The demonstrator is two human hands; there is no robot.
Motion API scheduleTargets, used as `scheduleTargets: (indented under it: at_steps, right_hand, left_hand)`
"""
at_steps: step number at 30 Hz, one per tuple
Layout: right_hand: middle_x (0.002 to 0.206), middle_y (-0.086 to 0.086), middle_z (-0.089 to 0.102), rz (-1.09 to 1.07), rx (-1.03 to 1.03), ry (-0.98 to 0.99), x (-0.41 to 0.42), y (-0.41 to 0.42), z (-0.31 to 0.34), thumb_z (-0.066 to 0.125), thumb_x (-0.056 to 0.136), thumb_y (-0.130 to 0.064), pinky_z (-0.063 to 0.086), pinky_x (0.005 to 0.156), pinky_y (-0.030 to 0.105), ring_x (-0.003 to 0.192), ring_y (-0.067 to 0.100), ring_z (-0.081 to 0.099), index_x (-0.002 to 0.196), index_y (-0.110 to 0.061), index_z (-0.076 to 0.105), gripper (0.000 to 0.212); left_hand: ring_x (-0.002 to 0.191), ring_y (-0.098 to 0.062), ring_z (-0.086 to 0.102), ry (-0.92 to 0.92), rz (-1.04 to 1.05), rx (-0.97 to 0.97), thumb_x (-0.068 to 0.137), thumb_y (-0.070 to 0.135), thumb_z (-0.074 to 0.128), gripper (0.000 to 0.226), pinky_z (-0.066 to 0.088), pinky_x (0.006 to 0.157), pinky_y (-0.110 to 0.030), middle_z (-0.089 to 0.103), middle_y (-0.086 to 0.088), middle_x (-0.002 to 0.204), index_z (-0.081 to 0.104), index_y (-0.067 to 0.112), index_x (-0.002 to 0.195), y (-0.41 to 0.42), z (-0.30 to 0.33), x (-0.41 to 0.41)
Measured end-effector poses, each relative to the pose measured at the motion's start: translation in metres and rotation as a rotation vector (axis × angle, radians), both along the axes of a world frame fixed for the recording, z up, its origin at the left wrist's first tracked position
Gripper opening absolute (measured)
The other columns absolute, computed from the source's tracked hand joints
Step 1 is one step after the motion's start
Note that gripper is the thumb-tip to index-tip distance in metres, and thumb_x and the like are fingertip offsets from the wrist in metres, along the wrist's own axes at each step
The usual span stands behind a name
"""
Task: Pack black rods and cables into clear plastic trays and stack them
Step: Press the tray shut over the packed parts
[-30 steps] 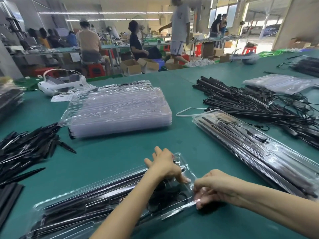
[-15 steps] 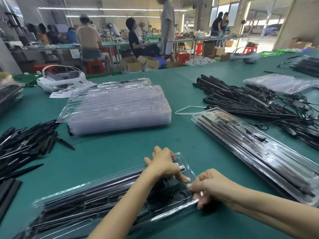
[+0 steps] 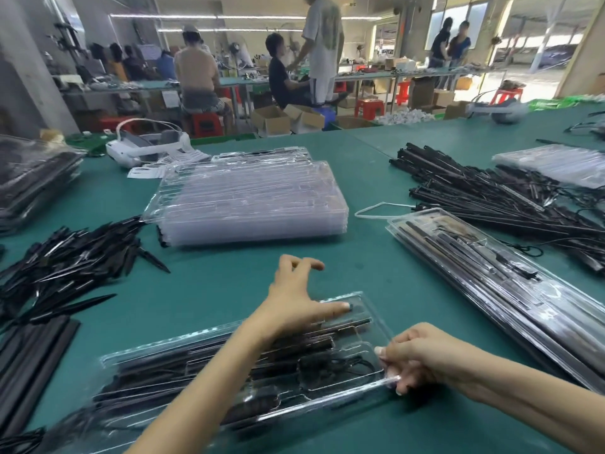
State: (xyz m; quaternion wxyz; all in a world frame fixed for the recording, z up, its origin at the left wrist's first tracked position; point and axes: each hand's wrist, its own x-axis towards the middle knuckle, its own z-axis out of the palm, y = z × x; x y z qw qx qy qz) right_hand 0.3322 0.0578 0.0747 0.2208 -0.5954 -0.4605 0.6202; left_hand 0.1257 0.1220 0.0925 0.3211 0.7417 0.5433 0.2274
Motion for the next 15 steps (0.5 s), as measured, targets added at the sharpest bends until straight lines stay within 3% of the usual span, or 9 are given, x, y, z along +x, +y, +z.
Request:
scheduleTargets:
  at_steps: [4,8,10,11,13,15]
  right_hand:
    - [0.059,0.014,0.061,-0.03,0.05,0.012,0.002,0.001,-0.007,0.067,0.084,-0.009,0.042,0.039,0.016,0.042,0.018,0.059,0.065,-0.001,0.063,0.021]
    - [0.052,0.011,0.054,-0.041,0.09,-0.01,0.0,-0.002,-0.007,0.069,0.081,-0.019,0.04,0.038,0.018,0.044,0.023,0.057,0.058,-0.006,0.061,0.027]
    - [0.053,0.015,0.058,0.01,0.087,-0.085,-0.001,-0.003,0.0,0.068,0.08,-0.028,0.04,0.038,0.019,0.044,0.026,0.059,0.056,-0.007,0.06,0.033]
    - [0.053,0.015,0.061,0.046,0.115,-0.183,-0.001,-0.003,0.003,0.067,0.08,-0.039,0.041,0.038,0.02,0.043,0.026,0.06,0.057,-0.008,0.06,0.039]
    - [0.047,0.001,0.061,0.22,0.319,-0.617,0.01,-0.004,0.003,0.05,0.073,-0.078,0.044,0.041,0.021,0.038,0.013,0.057,0.063,-0.014,0.061,0.066]
    - [0.046,-0.016,0.056,0.305,0.565,-1.028,0.031,0.006,-0.007,0.026,0.058,-0.098,0.046,0.043,0.025,0.034,0.007,0.048,0.072,-0.034,0.059,0.073]
  left_hand:
    - [0.103,-0.003,0.048,-0.049,0.206,0.27,0.078,0.035,0.073,0.044,0.036,0.091,-0.022,0.046,0.008,0.112,0.049,0.031,0.115,-0.023,0.022,-0.082]
    - [0.085,-0.001,0.054,0.085,0.304,0.431,0.079,0.027,0.072,0.031,0.039,0.07,-0.016,0.056,0.016,0.088,0.053,0.037,0.102,-0.082,0.021,-0.146]
    - [0.082,-0.002,0.054,0.203,0.266,0.442,0.081,0.037,0.065,0.018,0.039,0.07,-0.014,0.056,0.02,0.083,0.055,0.041,0.095,-0.115,0.012,-0.162]
    - [0.079,0.0,0.053,0.258,0.263,0.46,0.08,0.044,0.06,0.01,0.039,0.07,-0.014,0.055,0.021,0.079,0.058,0.041,0.09,-0.13,0.006,-0.169]
    - [0.068,0.002,0.047,0.3,0.365,0.496,0.075,0.05,0.052,0.018,0.039,0.063,-0.016,0.052,0.021,0.067,0.062,0.034,0.074,-0.156,-0.006,-0.183]
    - [0.056,0.0,0.043,0.288,0.585,0.454,0.075,0.045,0.06,0.021,0.038,0.054,-0.015,0.047,0.015,0.053,0.058,0.031,0.059,-0.178,-0.016,-0.198]
